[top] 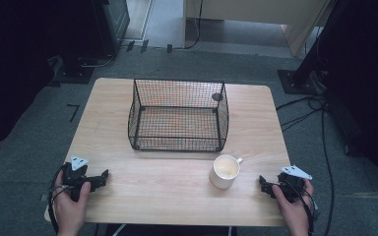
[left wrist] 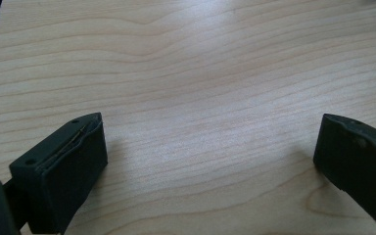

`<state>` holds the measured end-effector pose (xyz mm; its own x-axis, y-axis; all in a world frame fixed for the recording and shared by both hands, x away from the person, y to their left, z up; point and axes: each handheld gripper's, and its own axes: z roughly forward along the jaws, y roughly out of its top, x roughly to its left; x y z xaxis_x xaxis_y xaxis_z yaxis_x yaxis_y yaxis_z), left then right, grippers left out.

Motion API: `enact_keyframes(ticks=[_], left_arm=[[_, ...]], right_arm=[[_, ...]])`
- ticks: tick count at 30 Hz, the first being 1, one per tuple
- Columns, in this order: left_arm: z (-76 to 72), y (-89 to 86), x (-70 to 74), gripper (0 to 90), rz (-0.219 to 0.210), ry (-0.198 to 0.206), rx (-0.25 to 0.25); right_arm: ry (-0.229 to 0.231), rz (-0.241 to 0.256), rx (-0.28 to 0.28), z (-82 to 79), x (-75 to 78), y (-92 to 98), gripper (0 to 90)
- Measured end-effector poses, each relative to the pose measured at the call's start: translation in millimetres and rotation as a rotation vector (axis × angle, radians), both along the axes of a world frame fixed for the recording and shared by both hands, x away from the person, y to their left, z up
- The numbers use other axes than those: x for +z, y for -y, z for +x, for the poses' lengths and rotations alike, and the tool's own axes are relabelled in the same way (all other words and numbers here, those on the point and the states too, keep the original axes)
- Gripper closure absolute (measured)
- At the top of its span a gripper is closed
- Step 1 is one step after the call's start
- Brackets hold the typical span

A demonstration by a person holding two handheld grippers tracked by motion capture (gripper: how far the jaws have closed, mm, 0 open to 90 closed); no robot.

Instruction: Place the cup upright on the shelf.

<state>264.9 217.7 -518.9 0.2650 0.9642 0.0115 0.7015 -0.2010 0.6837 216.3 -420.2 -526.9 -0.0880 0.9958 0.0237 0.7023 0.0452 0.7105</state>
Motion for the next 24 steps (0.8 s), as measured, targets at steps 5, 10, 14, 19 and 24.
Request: enact_keyframes(ticks=[5,10,14,19,24], left_arm=[[0.0,-0.1,-0.1,0.0,-0.001,0.0,0.0],[0.0,0.0,-0.1,0.0,-0.001,0.001,0.0],[0.0,0.0,-0.1,0.0,-0.001,0.0,0.001],[0.0,0.0,-0.1,0.0,-0.001,0.001,0.0],[0.0,0.0,-0.1,0.0,0.0,0.0,0.0]], right_arm=[[-0.01,0.003,0.001,-1.8,1.0,-3.9,0.0],[0.016,0.008,0.044,-6.0,11.2,-18.5,0.0],[0.037,0.009,0.084,-10.6,19.0,-31.4,0.0],[0.051,0.008,0.124,-15.7,26.1,-48.1,0.0],[0.069,0.031,0.146,-19.6,31.9,-59.6,0.0]])
